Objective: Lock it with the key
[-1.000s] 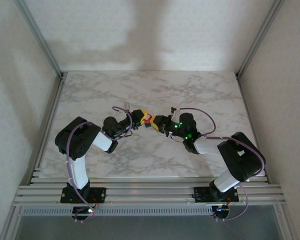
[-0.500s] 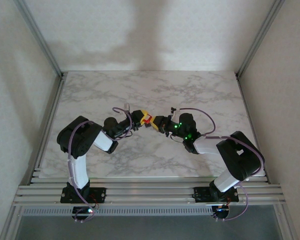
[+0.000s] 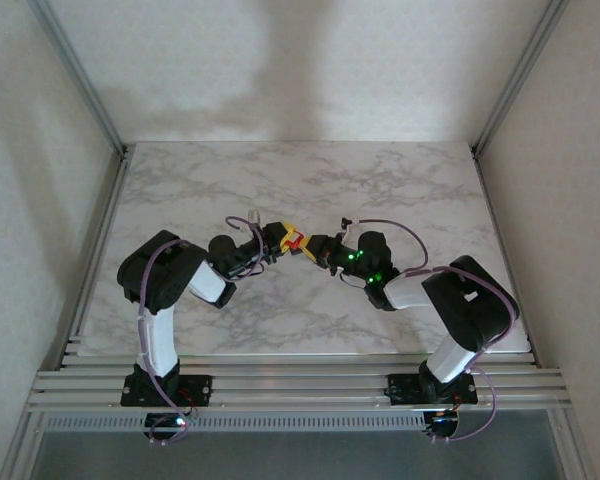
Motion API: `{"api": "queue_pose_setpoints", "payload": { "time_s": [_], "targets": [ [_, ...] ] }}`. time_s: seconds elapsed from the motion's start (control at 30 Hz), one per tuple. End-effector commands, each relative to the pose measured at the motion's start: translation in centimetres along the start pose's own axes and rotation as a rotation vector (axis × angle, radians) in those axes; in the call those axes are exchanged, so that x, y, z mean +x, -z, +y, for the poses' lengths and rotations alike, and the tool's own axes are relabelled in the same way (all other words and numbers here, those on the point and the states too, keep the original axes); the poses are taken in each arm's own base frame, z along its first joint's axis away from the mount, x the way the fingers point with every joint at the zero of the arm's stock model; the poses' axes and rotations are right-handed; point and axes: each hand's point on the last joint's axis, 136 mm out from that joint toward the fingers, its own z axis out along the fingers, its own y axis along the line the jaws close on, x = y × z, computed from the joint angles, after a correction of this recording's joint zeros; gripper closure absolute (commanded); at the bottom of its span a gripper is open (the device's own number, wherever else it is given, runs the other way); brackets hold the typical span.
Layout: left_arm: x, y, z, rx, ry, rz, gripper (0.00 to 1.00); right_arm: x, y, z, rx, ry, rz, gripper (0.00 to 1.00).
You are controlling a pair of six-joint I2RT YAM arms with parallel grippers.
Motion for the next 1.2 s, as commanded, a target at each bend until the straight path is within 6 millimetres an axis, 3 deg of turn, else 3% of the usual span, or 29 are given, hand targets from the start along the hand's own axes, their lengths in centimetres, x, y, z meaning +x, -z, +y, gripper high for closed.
{"api": "queue_pose_setpoints", "payload": {
  "time_s": [0.0, 0.37, 1.17],
  "targets": [
    [0.7, 1.1, -6.2, 0.241, -0.133, 0.003, 1.0, 0.4, 0.0, 1.0, -0.054, 0.06, -0.004, 1.0],
    [-0.5, 1.5, -6.0, 0.229, -0.119, -0.076, 1.0, 0.8, 0.5, 0.9, -0.062, 0.058, -0.008, 1.0],
    [-1.2, 1.6, -7.6, 0.27, -0.102, -0.12, 1.0, 1.8, 1.2, 1.8, -0.097, 0.075, 0.024, 1.0]
  ]
}}
